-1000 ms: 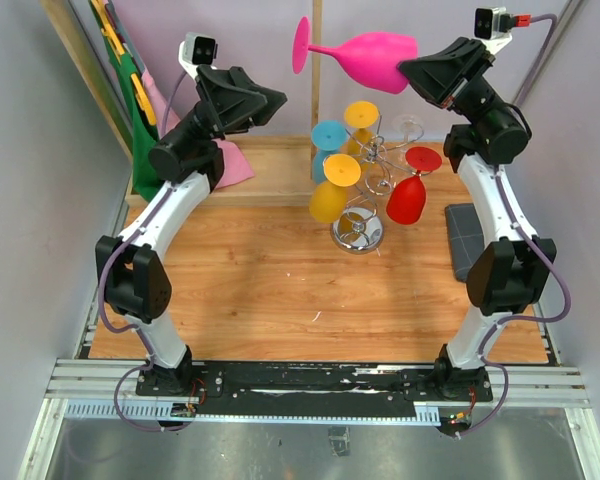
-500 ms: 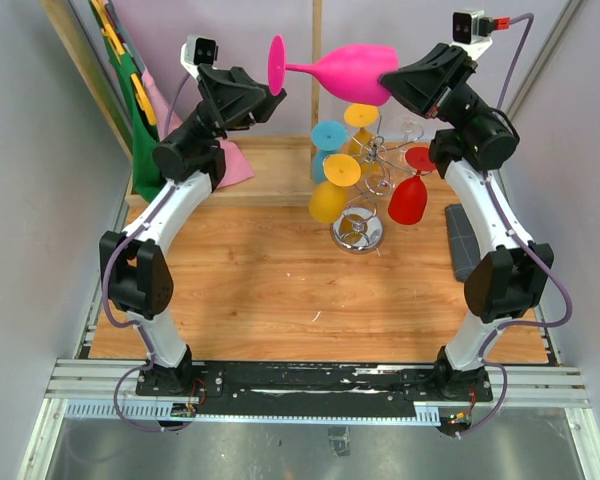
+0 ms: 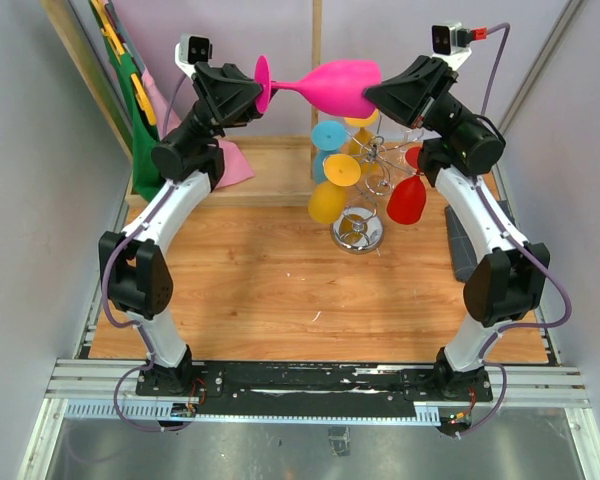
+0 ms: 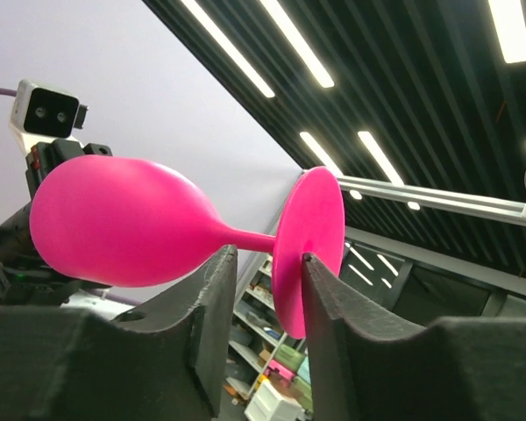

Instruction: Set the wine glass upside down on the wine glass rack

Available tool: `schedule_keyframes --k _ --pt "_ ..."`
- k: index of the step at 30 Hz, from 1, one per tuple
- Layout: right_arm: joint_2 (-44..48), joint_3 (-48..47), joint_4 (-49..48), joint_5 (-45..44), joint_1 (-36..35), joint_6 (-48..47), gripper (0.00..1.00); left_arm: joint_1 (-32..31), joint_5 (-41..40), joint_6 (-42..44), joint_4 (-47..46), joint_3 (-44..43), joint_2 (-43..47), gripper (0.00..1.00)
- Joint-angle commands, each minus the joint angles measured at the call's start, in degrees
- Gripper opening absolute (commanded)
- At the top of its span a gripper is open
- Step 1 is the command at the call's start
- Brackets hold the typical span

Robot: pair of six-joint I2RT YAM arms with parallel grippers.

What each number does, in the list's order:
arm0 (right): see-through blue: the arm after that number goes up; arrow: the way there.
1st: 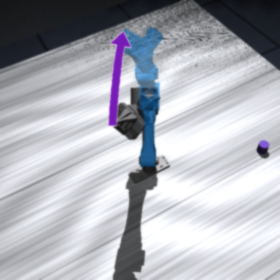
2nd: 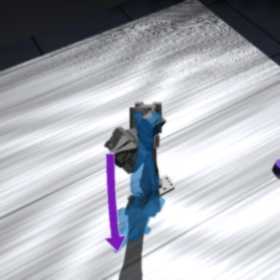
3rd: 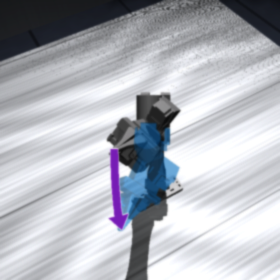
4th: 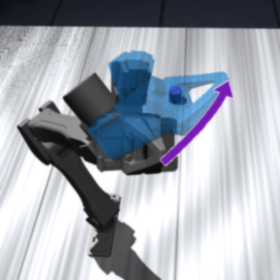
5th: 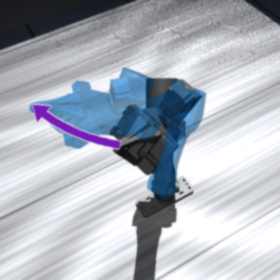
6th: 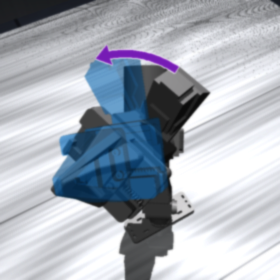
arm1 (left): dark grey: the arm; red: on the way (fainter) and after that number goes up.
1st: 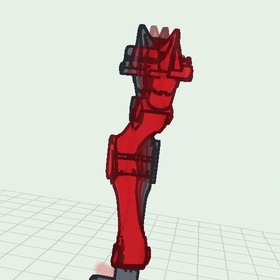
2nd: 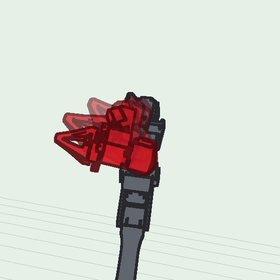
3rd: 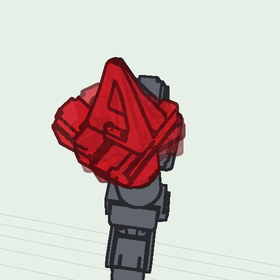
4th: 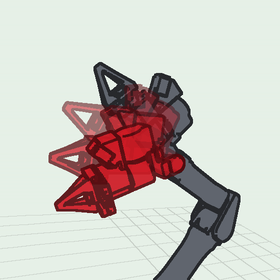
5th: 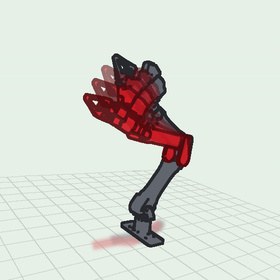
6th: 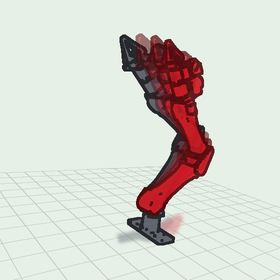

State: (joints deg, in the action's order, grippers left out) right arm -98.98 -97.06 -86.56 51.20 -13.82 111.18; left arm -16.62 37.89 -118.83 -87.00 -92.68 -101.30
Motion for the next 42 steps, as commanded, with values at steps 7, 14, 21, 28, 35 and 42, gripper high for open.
schedule_keyframes --k 7,14,21,28,35,42 --pt "0.8 -0.2 -3.3 0.0 -1.1 -1.6 0.01 0.4 -1.1 -7.6 -7.9 -0.1 3.1 0.16" --pt "0.2 0.1 -3.4 -0.1 -1.0 -2.1 0.1 0.4 -0.9 -7.8 -8.1 -0.8 3.4 0.0" --pt "-0.2 0.2 -3.3 -0.5 -0.8 -2.8 0.55 0.4 -0.5 -7.8 -7.9 -2.6 3.7 0.0" --pt "-0.5 0.2 -2.7 0.7 1.8 -4.1 0.61 0.4 -0.3 -7.4 -7.6 -3.1 5.7 0.0" --pt "1.9 2.9 1.8 2.1 9.9 -7.8 0.62 0.4 2.0 -4.8 -2.7 -0.4 10.0 0.0" --pt "6.1 3.9 13.9 5.1 18.0 -15.7 0.63 -0.2 8.6 4.2 13.0 5.3 16.2 0.0"
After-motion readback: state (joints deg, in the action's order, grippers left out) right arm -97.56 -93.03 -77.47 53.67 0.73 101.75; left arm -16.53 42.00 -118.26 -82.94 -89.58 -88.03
